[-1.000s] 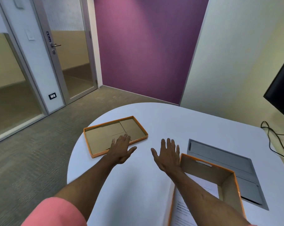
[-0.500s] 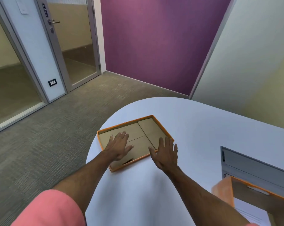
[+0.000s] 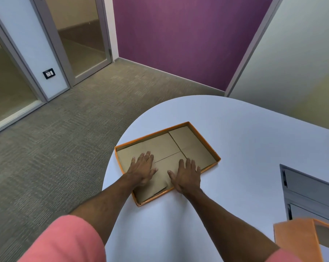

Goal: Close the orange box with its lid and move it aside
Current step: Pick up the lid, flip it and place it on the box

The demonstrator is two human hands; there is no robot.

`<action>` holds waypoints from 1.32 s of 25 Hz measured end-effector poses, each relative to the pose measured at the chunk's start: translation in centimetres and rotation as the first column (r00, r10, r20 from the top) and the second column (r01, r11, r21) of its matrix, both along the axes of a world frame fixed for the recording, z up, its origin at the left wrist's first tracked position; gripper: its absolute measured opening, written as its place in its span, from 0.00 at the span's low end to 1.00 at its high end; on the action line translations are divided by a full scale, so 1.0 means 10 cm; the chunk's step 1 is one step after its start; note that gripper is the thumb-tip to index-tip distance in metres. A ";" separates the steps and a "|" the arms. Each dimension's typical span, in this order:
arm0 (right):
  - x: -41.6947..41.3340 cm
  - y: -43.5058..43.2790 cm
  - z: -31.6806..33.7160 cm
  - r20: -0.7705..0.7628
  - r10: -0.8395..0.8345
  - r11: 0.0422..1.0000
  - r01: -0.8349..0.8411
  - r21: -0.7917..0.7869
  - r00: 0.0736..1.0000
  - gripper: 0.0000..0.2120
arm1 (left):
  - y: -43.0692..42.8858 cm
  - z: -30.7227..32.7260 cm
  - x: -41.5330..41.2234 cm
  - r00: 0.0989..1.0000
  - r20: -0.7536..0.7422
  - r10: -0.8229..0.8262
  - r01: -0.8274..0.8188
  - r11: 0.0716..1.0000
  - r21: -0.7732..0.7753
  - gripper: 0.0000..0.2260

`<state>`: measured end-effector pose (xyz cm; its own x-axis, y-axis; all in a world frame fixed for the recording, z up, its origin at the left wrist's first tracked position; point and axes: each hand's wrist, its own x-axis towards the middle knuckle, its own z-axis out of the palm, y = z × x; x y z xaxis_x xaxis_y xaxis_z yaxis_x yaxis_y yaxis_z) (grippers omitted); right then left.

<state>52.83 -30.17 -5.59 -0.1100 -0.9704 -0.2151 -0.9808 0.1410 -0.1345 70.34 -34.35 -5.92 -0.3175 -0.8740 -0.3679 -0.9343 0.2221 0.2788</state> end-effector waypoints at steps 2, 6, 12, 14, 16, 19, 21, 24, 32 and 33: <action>0.01 -0.04 -0.15 0.003 -0.023 0.999 0.023 0.036 1.000 0.35 | -0.06 -0.11 -0.01 1.000 -0.011 -0.004 0.004 1.000 0.029 0.31; -0.01 -0.04 -0.36 0.080 -0.063 0.983 0.048 0.177 0.995 0.38 | -0.12 -0.32 0.00 1.000 -0.012 0.003 -0.001 0.994 0.106 0.33; -0.22 -0.01 -0.49 0.052 0.007 0.973 -0.019 0.232 0.999 0.40 | 0.05 -0.45 -0.20 1.000 0.020 0.023 -0.026 0.993 0.115 0.36; -0.35 -0.01 -0.49 0.037 0.033 0.968 -0.042 0.249 0.999 0.40 | 0.18 -0.44 -0.30 0.999 0.028 0.034 -0.036 0.994 0.102 0.37; -0.51 0.00 -0.47 0.025 0.073 0.959 -0.077 0.272 0.997 0.40 | 0.33 -0.41 -0.42 0.998 0.056 0.042 -0.046 0.996 0.070 0.37; -0.72 0.02 -0.43 0.009 0.132 0.940 -0.128 0.315 0.991 0.40 | 0.52 -0.37 -0.61 0.994 0.097 0.053 -0.057 0.997 0.046 0.37; -0.84 0.04 -0.42 -0.002 0.155 0.931 -0.146 0.335 0.988 0.40 | 0.61 -0.37 -0.72 0.992 0.114 0.060 -0.065 0.997 0.045 0.37; -1.00 0.06 -0.42 -0.032 0.183 0.921 -0.160 0.356 0.983 0.39 | 0.66 -0.35 -0.82 0.989 0.149 0.020 -0.020 1.000 -0.006 0.36; -1.04 0.11 -0.35 0.094 -0.014 0.995 0.005 0.101 0.995 0.37 | -0.09 -0.15 -0.41 1.000 0.016 -0.025 0.029 0.965 -0.260 0.26; -1.02 0.13 -0.35 0.130 -0.079 0.997 0.078 0.015 0.988 0.36 | -0.21 -0.13 -0.34 1.000 0.012 0.000 0.002 0.973 -0.230 0.28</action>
<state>42.67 -28.92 -9.07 -0.1564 -0.9576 -0.2420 -0.9408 0.2190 -0.2585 66.93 -36.45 -7.21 -0.3154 -0.9353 -0.1604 -0.9369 0.2801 0.2091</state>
